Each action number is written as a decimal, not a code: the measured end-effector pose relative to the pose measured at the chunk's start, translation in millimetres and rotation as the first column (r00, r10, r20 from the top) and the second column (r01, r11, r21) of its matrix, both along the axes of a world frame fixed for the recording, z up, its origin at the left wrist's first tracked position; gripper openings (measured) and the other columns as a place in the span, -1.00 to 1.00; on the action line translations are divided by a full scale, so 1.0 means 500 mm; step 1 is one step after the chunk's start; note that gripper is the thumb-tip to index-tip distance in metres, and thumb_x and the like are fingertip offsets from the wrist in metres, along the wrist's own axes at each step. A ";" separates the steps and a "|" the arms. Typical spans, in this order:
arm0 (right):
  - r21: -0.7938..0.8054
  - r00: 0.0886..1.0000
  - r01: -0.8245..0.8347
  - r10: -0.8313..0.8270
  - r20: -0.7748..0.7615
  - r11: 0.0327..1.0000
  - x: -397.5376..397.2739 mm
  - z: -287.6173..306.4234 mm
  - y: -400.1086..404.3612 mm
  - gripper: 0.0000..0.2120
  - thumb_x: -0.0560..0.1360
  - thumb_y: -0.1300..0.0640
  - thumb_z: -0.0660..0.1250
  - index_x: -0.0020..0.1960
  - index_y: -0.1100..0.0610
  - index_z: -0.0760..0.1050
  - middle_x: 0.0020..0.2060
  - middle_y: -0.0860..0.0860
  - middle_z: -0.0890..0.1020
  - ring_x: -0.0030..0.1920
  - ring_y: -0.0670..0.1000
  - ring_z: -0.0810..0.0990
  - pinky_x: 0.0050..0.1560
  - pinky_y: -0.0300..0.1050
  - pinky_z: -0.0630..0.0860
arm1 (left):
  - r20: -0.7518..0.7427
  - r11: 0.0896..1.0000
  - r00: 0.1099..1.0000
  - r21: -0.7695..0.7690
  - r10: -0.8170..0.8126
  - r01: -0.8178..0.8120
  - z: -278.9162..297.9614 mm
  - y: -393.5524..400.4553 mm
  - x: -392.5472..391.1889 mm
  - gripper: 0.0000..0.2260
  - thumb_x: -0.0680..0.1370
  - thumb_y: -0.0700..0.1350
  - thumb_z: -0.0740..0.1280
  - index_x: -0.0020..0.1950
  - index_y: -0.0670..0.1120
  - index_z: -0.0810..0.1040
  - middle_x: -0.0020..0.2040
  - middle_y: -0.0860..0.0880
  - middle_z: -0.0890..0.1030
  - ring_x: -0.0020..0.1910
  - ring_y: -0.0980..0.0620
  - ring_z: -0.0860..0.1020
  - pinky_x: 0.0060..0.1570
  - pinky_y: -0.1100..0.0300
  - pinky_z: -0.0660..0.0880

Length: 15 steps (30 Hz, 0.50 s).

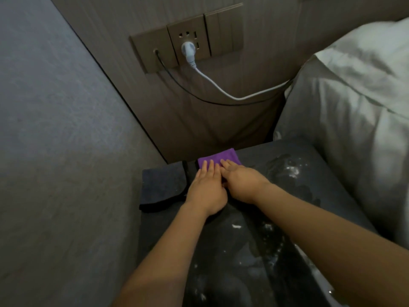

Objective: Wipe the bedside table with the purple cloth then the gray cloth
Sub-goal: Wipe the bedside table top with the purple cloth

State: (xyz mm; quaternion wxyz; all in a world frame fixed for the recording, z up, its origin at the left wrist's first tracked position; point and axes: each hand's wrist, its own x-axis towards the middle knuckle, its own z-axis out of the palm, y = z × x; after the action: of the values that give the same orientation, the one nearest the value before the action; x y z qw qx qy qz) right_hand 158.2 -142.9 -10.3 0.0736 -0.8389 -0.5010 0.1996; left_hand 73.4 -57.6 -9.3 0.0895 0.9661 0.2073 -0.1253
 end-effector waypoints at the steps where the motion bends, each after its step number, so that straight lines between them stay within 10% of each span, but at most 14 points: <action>1: 0.004 1.000 0.001 -0.001 0.000 1.000 0.000 -0.002 -0.001 -0.44 0.61 0.13 0.09 0.54 0.17 -0.03 0.55 0.10 0.02 0.55 0.03 0.01 0.54 -0.05 0.02 | 0.021 1.000 1.000 0.012 -0.009 0.009 0.000 0.004 0.006 -0.45 0.62 -0.09 0.07 0.57 -0.18 -0.04 0.59 -0.14 -0.03 0.57 -0.08 -0.10 0.52 0.10 -0.13; 15: -0.027 0.990 -0.051 0.054 0.128 0.998 0.008 -0.023 -0.002 -0.48 0.65 0.10 -0.02 0.54 0.21 -0.09 0.55 0.15 -0.01 0.55 0.08 0.00 0.51 -0.09 -0.04 | 0.003 0.999 1.000 0.040 0.021 -0.021 -0.030 0.005 0.024 -0.45 0.64 -0.10 0.04 0.56 -0.24 -0.09 0.57 -0.22 -0.10 0.57 -0.14 -0.11 0.53 0.06 -0.09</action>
State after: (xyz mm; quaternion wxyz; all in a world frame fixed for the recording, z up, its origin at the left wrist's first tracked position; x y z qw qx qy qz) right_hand 162.3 -144.0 -22.0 0.0259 -0.8373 -0.5243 0.1528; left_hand 85.5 -55.1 -24.3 0.0716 0.9657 0.2196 -0.1188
